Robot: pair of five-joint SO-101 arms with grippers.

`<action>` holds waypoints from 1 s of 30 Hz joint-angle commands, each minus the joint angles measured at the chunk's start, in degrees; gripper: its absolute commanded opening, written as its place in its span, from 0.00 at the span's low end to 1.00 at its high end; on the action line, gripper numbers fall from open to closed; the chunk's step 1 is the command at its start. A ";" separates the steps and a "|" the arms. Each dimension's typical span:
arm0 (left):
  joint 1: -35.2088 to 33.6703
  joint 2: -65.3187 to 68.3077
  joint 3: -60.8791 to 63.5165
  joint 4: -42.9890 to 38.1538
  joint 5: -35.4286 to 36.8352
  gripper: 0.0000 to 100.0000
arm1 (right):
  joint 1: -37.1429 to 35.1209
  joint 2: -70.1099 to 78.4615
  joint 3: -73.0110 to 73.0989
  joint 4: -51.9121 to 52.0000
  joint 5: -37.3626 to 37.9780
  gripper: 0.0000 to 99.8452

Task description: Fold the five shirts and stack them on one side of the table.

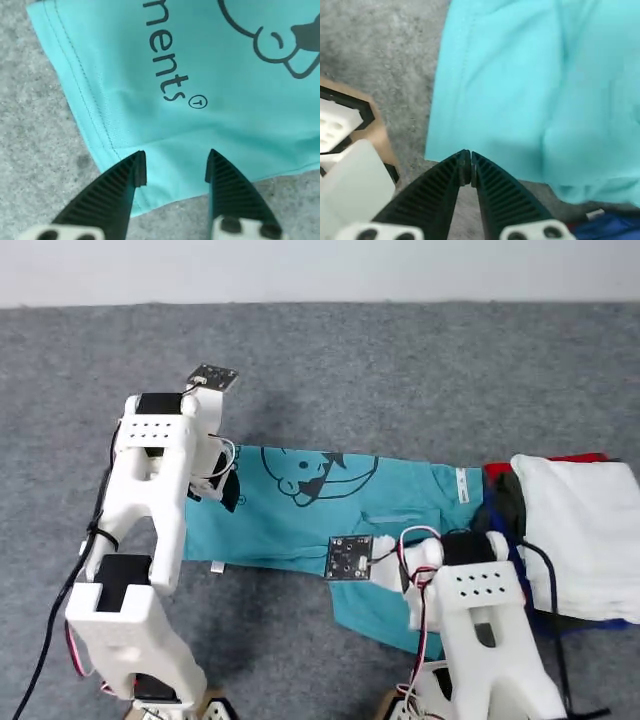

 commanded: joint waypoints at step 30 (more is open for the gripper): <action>0.35 -3.16 -0.22 -0.44 -0.70 0.20 | -0.13 -0.13 17.58 -17.10 -1.85 0.05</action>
